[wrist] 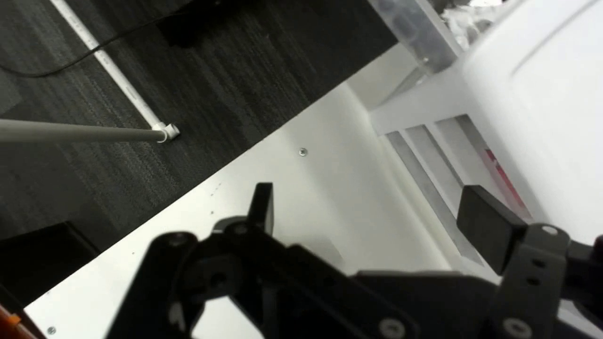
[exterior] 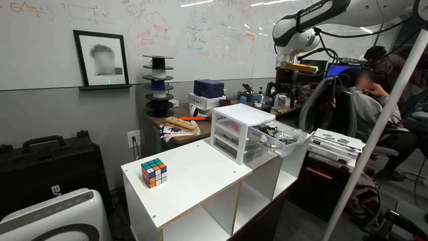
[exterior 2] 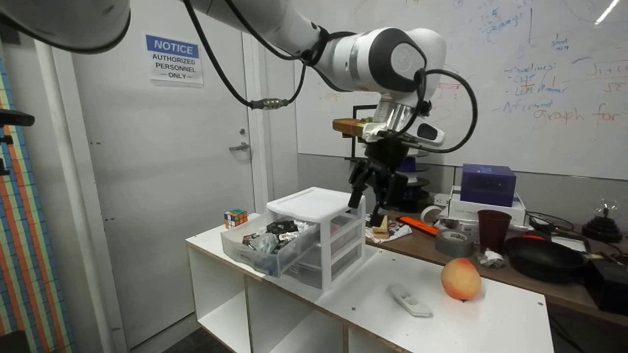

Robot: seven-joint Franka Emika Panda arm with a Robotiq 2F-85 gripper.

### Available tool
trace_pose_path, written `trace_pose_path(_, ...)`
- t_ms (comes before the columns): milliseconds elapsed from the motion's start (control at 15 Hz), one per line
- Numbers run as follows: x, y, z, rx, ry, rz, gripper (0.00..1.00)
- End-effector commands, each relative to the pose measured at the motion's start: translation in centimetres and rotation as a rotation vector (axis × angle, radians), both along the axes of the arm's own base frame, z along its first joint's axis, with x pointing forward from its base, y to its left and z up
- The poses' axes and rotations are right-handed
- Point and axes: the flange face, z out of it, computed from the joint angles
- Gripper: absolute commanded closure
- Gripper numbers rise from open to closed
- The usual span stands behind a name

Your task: Put the two white objects into the drawer then close the drawer.

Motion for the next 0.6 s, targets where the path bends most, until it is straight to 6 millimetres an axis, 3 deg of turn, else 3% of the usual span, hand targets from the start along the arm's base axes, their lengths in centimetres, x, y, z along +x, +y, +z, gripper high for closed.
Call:
trace_pose_path(0, -0.8, -0.8, -0.2, 0.013, 0.037, 0.194, 0.0)
trace_pose_path(200, -1.1, 0.9, -0.7, 0.064, 0.072, 0.342, 0.0)
trace_pose_path(267, -1.0, -0.5, -1.3, 0.041, 0.053, 0.252, 0.0)
trace_pose_path(533, -1.1, -0.4, -1.6, 0.047, 0.06, 0.258, 0.0)
